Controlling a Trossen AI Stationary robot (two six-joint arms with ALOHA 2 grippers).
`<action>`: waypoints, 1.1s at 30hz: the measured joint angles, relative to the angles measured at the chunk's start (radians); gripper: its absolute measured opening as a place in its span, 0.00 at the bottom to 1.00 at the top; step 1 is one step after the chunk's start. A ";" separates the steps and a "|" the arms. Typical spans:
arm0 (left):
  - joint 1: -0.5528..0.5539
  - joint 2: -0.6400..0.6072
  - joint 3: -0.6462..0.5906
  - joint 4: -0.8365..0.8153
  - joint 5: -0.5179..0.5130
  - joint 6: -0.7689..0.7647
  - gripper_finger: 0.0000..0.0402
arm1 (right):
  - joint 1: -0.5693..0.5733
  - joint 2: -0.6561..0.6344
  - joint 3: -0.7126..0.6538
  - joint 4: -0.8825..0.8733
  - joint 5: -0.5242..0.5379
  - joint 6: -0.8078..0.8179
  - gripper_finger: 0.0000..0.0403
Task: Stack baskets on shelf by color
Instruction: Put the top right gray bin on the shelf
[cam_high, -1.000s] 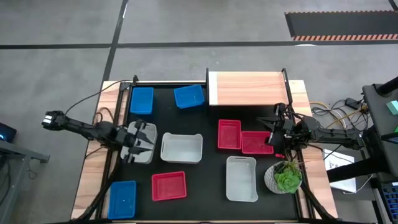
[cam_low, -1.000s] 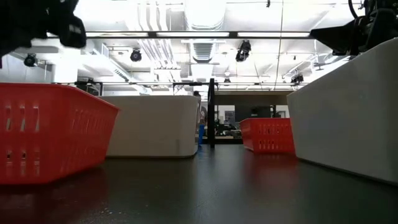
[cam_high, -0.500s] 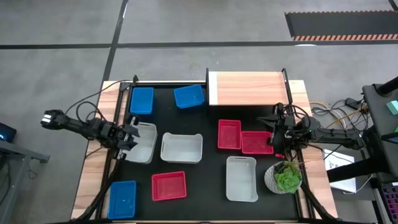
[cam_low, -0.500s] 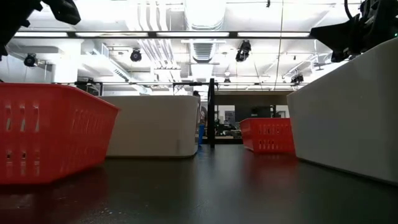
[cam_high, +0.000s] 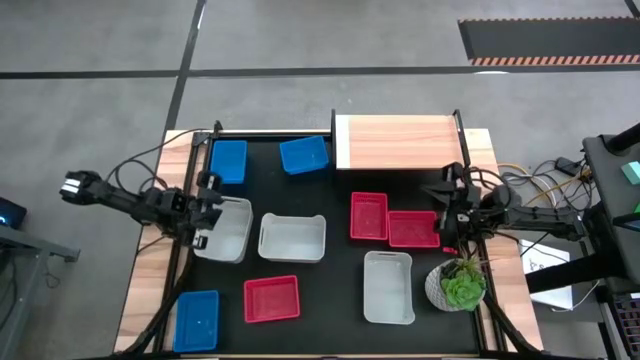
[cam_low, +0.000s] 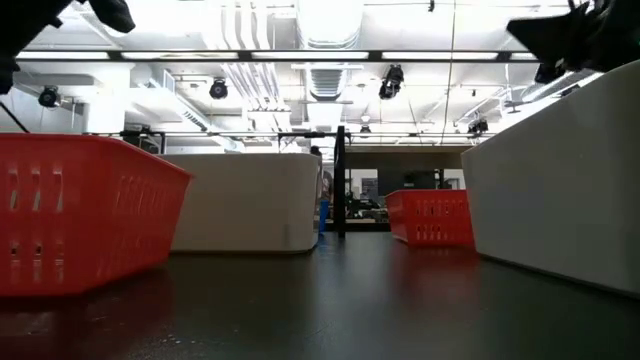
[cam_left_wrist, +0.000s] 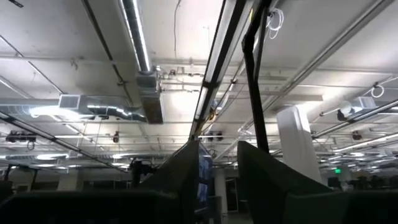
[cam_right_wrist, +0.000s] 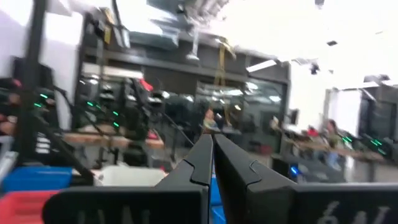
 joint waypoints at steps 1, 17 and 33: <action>0.000 0.017 0.011 0.008 -0.005 0.000 0.23 | 0.000 0.000 0.000 0.015 -0.026 0.000 0.02; 0.000 0.531 0.483 -0.217 -0.203 -0.415 0.23 | 0.000 0.001 0.002 0.064 -0.088 0.111 0.02; -0.006 0.999 1.347 -1.914 -0.324 -1.394 0.23 | 0.000 0.001 0.002 0.048 -0.088 0.116 0.02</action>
